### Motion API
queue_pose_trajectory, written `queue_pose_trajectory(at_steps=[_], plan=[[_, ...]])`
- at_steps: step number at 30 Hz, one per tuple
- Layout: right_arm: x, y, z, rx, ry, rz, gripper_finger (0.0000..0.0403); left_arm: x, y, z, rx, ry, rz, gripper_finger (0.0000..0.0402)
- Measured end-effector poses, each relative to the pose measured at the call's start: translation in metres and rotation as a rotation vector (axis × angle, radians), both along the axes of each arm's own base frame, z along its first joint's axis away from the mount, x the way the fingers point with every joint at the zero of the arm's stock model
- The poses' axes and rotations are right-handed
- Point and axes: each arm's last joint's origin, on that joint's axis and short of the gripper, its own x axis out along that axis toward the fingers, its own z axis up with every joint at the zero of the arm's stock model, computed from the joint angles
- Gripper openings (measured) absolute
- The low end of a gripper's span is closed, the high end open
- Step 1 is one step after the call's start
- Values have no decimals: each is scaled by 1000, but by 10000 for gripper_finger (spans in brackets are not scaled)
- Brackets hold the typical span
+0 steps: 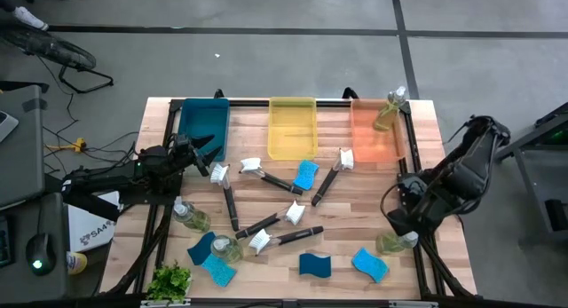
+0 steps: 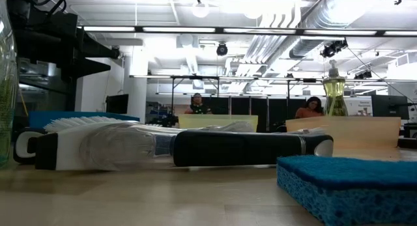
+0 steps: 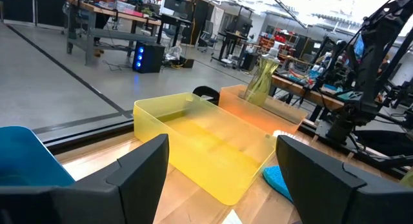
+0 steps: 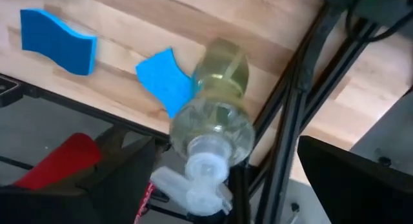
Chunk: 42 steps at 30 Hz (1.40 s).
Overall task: Pick & Place Kitchen Sink Supplies
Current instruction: Put the green dishwashing liquid dispenser into the orange bin
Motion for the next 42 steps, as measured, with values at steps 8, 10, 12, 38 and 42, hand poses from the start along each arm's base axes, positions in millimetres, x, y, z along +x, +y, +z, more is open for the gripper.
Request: queue_pose_trajectory(at_steps=[8, 10, 12, 38, 42], plan=[[10, 19, -10, 3, 31, -43, 374, 0, 0, 0, 0, 0, 0, 280], [13, 22, -12, -3, 47, -50, 374, 0, 0, 0, 0, 0, 0, 280], [15, 24, -15, -4, 67, -59, 374, 0, 0, 0, 0, 0, 0, 280], [26, 42, -37, -100, 219, -140, 374, 0, 0, 0, 0, 0, 0, 280], [27, 42, -38, -127, 187, -136, 373, 0, 0, 0, 0, 0, 0, 280]])
